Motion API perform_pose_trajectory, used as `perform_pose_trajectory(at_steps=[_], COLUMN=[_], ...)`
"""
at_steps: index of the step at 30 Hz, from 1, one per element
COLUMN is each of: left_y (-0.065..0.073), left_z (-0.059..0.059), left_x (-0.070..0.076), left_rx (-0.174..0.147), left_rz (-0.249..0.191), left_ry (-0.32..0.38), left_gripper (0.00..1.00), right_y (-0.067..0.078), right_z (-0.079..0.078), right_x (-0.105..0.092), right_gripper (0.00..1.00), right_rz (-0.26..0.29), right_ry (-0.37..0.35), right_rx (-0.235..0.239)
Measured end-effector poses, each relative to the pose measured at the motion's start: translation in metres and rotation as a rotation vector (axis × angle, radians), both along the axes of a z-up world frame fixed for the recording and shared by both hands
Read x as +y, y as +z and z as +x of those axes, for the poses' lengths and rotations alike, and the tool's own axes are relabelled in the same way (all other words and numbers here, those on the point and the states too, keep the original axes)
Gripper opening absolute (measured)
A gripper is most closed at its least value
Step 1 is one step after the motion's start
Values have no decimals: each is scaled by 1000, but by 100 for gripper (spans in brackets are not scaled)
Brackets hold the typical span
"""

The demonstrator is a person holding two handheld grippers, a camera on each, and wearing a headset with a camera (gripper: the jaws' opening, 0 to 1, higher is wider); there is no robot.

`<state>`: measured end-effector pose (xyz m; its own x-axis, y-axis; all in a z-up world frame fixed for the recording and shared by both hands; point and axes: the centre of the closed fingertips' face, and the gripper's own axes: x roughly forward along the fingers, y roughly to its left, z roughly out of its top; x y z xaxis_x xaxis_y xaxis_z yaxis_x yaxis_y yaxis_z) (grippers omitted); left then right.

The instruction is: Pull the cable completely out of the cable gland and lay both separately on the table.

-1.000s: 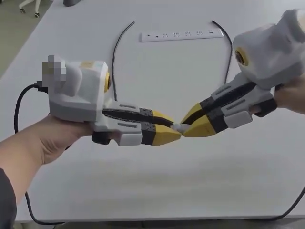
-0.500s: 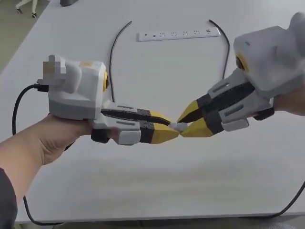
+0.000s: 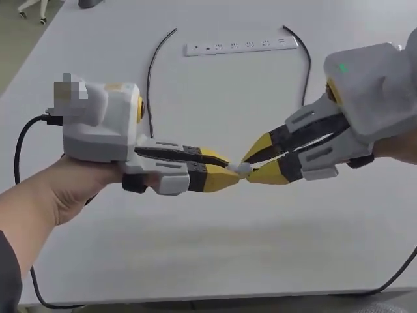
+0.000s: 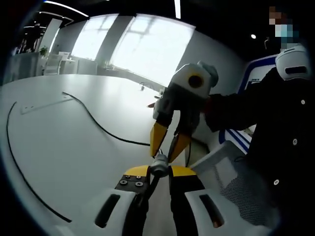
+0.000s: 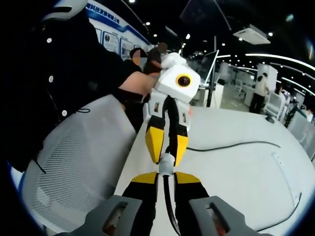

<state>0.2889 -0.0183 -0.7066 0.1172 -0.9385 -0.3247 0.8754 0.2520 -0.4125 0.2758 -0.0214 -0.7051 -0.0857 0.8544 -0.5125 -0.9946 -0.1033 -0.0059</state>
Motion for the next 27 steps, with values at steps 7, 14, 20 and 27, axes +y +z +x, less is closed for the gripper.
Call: perform_pose_trajectory(at_steps=[7,14,20,27], left_y=[-6,-5,0,3], left_z=[-2,-3,0,-2], left_x=[-1,-3,-1,-3], left_rx=[-15,-20,-29,-35], left_rz=[32,37,22,17], left_ry=[-16,-23,-8,-11], left_gripper=[15,15,15,15], right_y=[-5,-7,-11,-10], right_z=[7,7,5,5], right_x=[-8,-10,-15,-11], right_gripper=[1,1,5,3], right_rz=[-14,-22,-46,-40], right_ry=[-49,-57,-64,-68], right_rx=[2,5,6,-10])
